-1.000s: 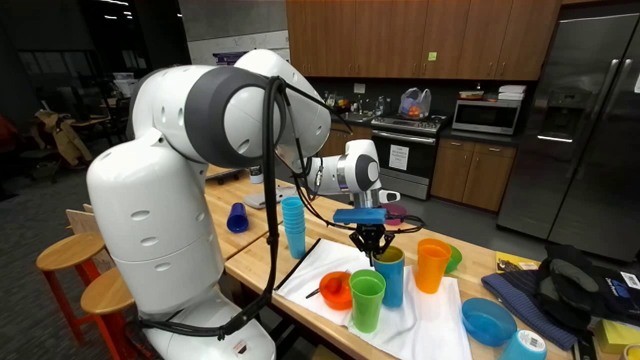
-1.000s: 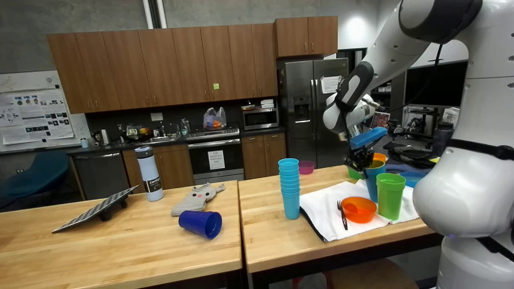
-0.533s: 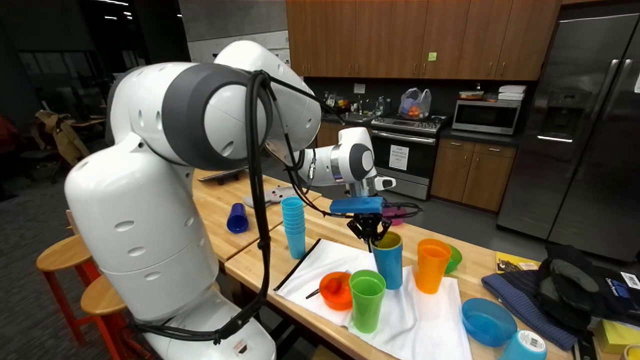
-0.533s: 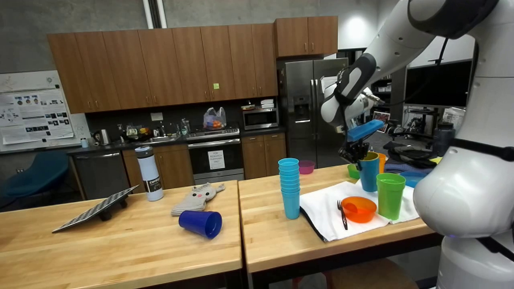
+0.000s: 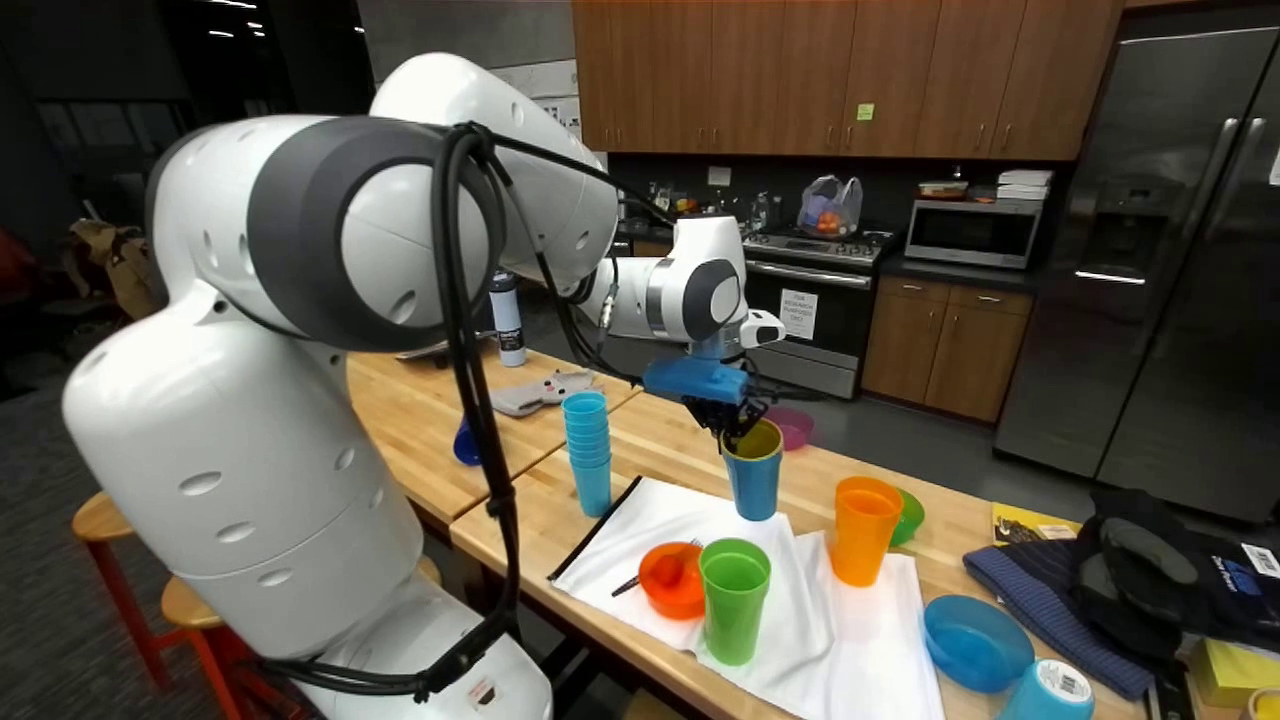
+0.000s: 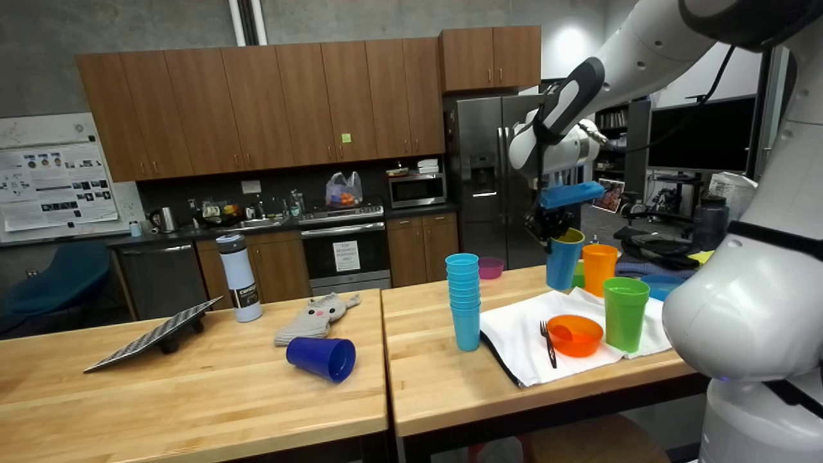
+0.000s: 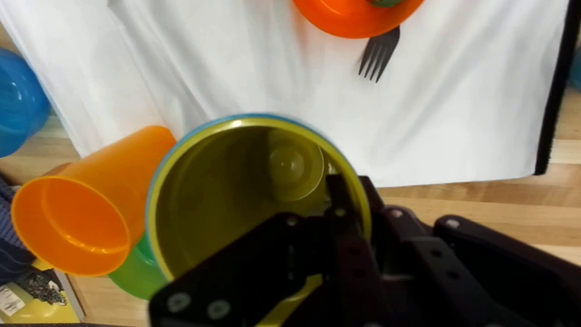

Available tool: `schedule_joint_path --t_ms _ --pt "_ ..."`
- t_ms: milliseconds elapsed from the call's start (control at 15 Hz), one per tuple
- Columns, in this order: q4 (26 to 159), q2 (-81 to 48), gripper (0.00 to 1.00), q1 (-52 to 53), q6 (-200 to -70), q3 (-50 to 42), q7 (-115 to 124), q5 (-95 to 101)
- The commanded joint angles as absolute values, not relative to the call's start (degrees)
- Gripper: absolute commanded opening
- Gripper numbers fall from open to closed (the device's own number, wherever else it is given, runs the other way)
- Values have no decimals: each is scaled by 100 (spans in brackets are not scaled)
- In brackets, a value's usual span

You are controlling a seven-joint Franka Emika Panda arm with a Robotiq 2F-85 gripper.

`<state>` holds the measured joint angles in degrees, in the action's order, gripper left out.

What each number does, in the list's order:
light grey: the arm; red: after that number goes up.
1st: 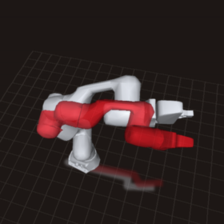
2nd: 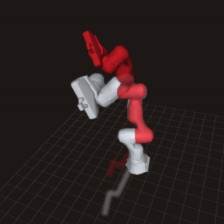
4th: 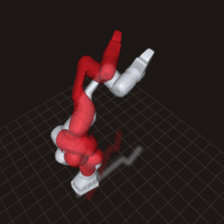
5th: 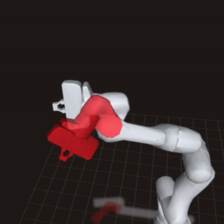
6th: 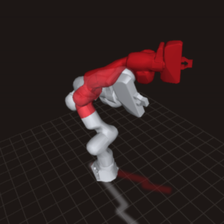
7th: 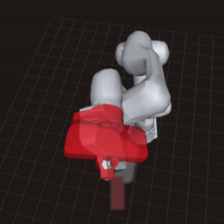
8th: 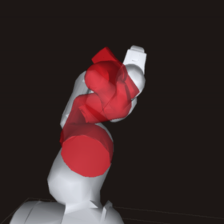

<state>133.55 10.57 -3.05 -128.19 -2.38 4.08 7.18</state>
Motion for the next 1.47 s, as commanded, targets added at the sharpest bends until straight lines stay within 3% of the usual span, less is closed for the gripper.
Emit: schedule_joint_path --t_ms 0,1400 --pt "13436 1228 2 -297 -12939 -280 479 210" --pt "12299 -318 2 119 -12053 88 -1085 -141"
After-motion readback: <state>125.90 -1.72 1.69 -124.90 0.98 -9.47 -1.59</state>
